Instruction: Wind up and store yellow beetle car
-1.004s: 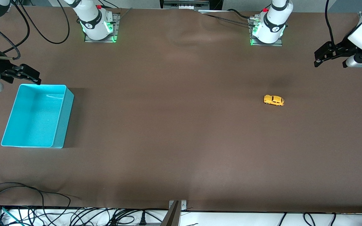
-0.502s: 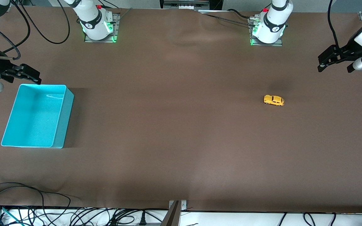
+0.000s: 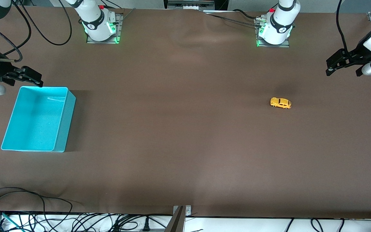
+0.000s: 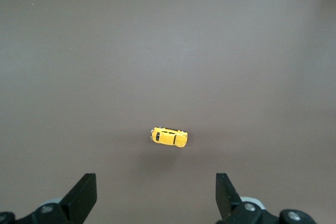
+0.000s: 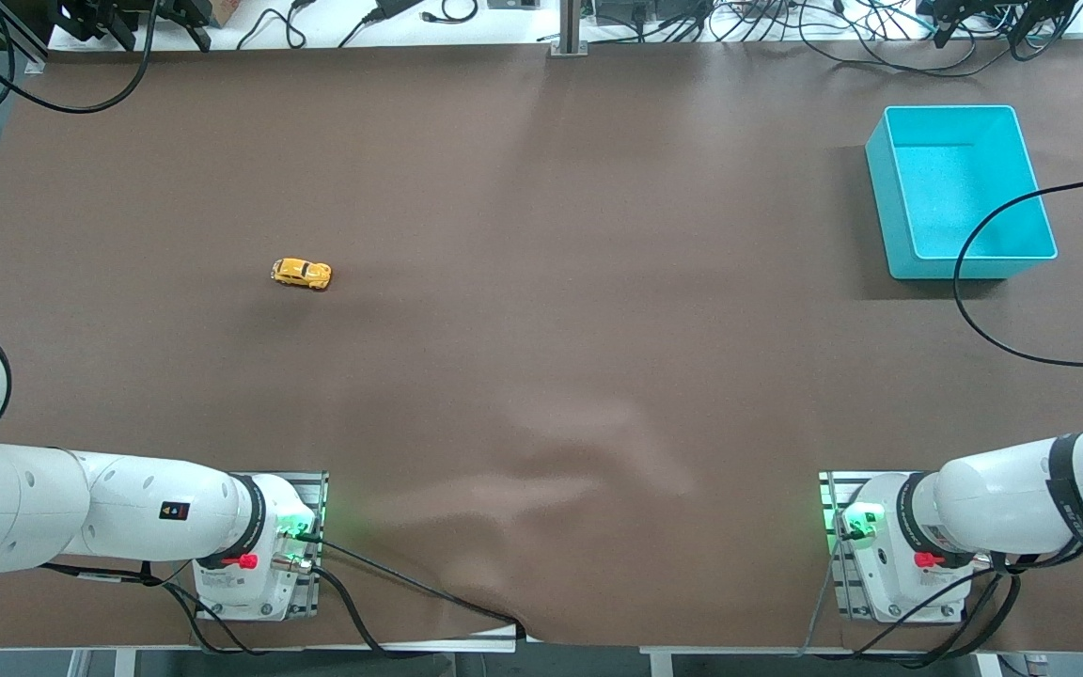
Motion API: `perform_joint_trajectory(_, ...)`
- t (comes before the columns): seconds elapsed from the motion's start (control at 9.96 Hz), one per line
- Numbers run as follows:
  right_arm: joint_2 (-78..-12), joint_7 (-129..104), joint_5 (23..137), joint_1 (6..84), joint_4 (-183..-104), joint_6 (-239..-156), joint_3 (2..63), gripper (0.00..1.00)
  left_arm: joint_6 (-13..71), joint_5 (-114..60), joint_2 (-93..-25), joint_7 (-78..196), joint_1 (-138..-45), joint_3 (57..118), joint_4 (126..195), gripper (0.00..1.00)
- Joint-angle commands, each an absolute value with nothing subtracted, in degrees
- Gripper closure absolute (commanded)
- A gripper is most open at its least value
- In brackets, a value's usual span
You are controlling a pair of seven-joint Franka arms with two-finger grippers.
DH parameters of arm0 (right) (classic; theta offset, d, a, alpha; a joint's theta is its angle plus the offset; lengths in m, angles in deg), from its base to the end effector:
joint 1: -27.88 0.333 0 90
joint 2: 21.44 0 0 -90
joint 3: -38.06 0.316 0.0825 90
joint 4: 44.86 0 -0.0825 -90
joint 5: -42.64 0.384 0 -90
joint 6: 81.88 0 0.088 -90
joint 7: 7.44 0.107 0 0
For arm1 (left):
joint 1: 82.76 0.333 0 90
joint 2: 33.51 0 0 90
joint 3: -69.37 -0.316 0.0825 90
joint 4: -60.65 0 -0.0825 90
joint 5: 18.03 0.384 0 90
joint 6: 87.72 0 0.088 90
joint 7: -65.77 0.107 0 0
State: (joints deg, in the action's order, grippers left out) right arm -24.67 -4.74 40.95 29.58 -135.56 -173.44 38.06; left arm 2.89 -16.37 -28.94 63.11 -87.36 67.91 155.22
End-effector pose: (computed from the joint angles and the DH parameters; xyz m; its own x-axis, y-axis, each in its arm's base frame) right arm 0.5723 0.0139 0.5893 0.9991 -0.0167 -0.0399 -0.0154 -0.9994 0.0313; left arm 0.5296 -0.0254 0.6310 0.9999 -0.0088 0.0119 -0.0084 -0.9996 -0.0264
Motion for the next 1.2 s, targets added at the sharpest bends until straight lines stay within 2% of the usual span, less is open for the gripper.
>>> perform_joint_trajectory(0.0, -25.13, -4.99, 41.76, 29.63, -134.33, -172.49, 37.98, 0.00, 0.96, -14.78, -29.81, 63.58, -87.06, 68.14, 153.64, 0.00)
perform_joint_trajectory(1.1, -26.01, -5.86, 41.85, 29.28, -134.50, -172.41, 37.89, 0.00, -1.68, -15.22, -29.90, 64.02, -86.10, 68.49, 154.34, 0.00)
